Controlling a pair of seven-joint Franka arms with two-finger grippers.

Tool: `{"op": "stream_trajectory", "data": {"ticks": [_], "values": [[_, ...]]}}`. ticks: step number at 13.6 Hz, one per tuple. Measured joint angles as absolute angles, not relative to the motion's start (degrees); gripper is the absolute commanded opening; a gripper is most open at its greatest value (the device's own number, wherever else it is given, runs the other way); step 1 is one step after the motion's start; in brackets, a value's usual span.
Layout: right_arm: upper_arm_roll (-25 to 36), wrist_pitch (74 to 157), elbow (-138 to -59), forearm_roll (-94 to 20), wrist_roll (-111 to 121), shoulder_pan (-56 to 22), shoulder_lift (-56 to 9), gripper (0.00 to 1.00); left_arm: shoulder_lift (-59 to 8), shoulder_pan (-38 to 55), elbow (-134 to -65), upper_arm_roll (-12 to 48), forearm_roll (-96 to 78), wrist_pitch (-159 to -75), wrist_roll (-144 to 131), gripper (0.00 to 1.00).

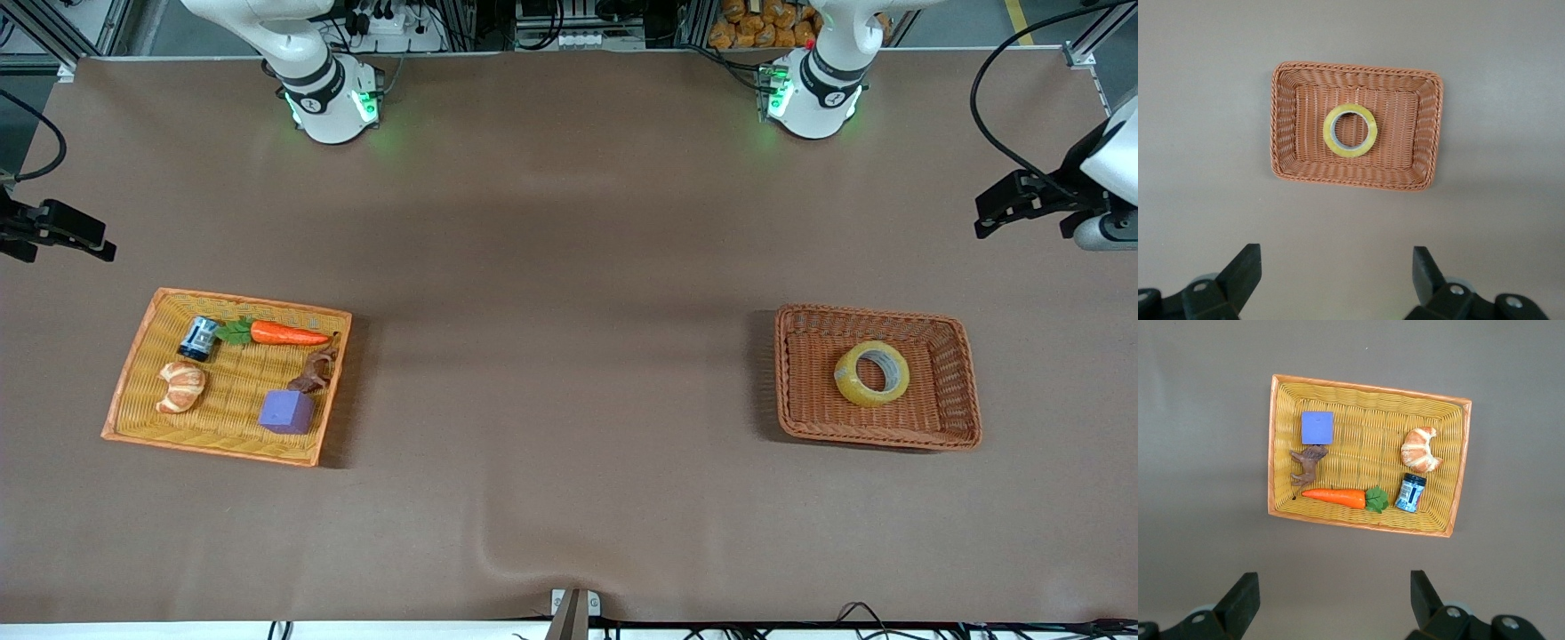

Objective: Transfer tape with both arms
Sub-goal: 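Reach the left gripper down toward the tape roll in the brown basket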

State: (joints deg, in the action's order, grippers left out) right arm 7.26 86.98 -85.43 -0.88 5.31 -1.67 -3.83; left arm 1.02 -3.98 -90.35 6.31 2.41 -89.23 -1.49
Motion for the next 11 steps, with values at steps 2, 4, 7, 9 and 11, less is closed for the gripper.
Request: {"op": "stream_trajectory", "data": {"ticks": [2, 4, 7, 9, 11], "values": [[7.3, 87.0, -85.4, -0.9, 5.3, -1.7, -3.8, 1.00, 1.0, -4.1, -90.3, 6.3, 2.4, -89.2, -1.5, 1.00], [7.3, 87.0, -85.4, -0.9, 5.3, -1.7, -3.8, 1.00, 0.7, -4.2, -90.4, 6.3, 2.4, -88.9, -1.5, 1.00], [7.2, 87.0, -85.4, -0.9, 5.3, -1.7, -3.8, 1.00, -2.2, -5.9, -90.7, 6.1, 2.4, -89.2, -1.4, 1.00], [7.2, 87.0, -85.4, -0.9, 5.3, -1.7, -3.9, 1.00, -7.1, -8.4, -92.2, 5.9, 2.4, -93.7, -1.3, 1.00], [7.2, 87.0, -85.3, -0.9, 5.3, -1.7, -3.9, 1.00, -14.5, -10.6, -93.9, 5.8, 2.4, -101.1, -1.0, 1.00]]}}
